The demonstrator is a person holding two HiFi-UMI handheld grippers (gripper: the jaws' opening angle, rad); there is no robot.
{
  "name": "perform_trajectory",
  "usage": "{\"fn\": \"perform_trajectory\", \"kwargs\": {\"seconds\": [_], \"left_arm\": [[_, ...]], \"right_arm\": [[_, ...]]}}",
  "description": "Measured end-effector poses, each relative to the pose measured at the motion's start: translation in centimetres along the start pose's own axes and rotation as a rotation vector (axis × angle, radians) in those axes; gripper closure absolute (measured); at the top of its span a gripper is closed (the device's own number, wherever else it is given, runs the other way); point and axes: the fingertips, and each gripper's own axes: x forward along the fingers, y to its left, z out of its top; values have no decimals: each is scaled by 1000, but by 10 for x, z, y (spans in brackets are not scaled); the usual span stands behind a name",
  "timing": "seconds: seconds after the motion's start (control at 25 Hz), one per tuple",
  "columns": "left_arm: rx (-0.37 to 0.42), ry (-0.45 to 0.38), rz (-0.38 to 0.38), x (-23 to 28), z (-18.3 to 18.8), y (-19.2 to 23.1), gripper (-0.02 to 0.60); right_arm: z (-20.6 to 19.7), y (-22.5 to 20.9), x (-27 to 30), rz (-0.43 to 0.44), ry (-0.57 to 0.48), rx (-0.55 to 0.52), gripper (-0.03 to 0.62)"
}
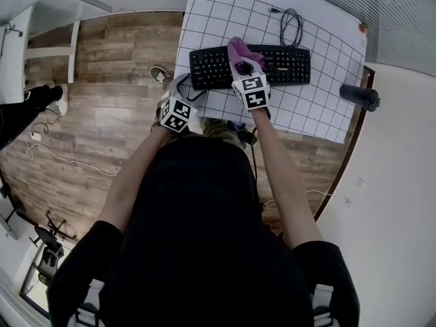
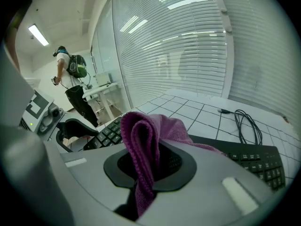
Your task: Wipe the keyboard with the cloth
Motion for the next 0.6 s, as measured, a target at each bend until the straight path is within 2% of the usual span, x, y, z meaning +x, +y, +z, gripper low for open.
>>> {"fn": "perform_trajectory", "kwargs": {"seconds": [0.6], "left_arm": [[-1, -4, -2, 1, 0, 0, 258]], "right_arm": [[11, 55, 20, 106, 17, -70, 533]]}}
